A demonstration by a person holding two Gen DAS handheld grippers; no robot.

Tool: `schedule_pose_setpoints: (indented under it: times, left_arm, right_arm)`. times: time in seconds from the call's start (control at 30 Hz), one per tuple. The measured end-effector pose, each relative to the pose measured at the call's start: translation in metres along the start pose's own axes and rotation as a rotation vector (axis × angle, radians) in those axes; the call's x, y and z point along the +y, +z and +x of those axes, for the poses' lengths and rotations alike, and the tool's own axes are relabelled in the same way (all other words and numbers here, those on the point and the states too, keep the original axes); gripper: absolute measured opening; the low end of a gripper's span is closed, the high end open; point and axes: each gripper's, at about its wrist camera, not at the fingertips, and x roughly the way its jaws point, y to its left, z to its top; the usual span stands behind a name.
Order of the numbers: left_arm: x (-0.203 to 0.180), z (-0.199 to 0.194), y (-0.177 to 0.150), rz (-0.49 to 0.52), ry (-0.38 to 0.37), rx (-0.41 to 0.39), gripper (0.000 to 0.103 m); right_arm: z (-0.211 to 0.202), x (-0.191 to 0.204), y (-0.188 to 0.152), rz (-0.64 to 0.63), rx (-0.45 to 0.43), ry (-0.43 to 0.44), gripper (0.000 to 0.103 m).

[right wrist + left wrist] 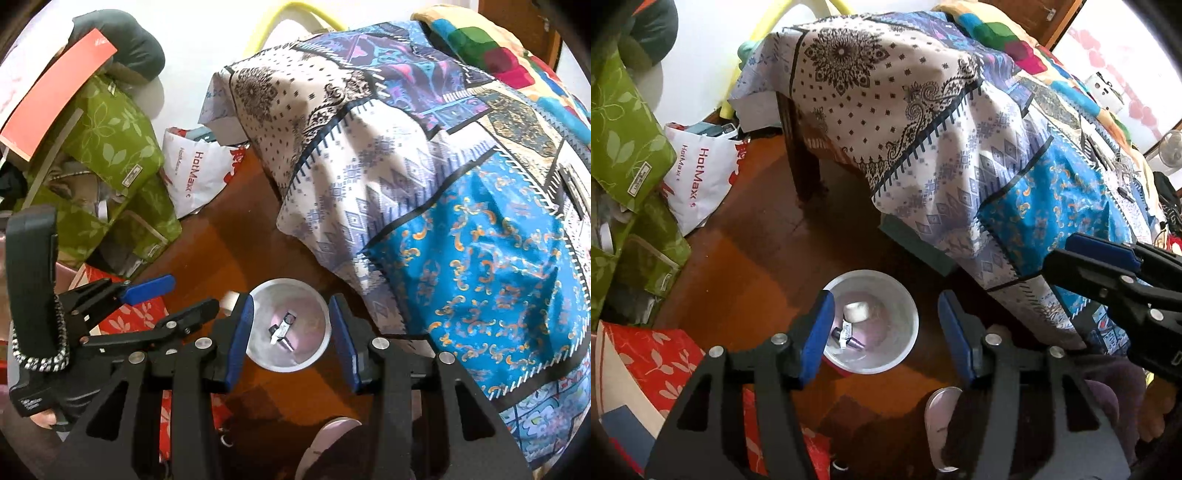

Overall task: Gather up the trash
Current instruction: 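Move both open tools back toward the Sharpie marker on the bed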

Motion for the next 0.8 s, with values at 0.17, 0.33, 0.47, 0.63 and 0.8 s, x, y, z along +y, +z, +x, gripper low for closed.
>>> schedule_pose_setpoints:
  times: [0.17, 0.33, 0.47, 0.63, 0.8]
  left_arm:
    - [-0.005, -0.021, -0.002, 0.012, 0.027, -0.051, 0.057]
    - [-0.016, -0.051, -0.004, 0.035, 0.03, -0.113, 0.057]
    - [-0.033, -0.08, -0.006, 0.066, 0.039, -0.179, 0.057]
    - [-0.057, -0.119, -0.008, 0.088, 0.024, -0.266, 0.057]
    - [-0.088, -0.155, -0.011, 0.128, 0.01, -0.354, 0.057]
  right_arm:
    - [-0.016, -0.003, -0.005, 0.002, -0.028, 0.007, 0.039]
    - [-0.039, -0.005, -0.009, 0.007, -0.07, 0.023, 0.039]
    - [-0.065, -0.005, -0.013, 0.006, -0.127, 0.03, 0.039]
    - [-0.105, -0.008, -0.021, 0.004, -0.215, 0.021, 0.039]
    - [-0.148, -0.017, -0.033, 0.009, -0.314, 0.004, 0.039]
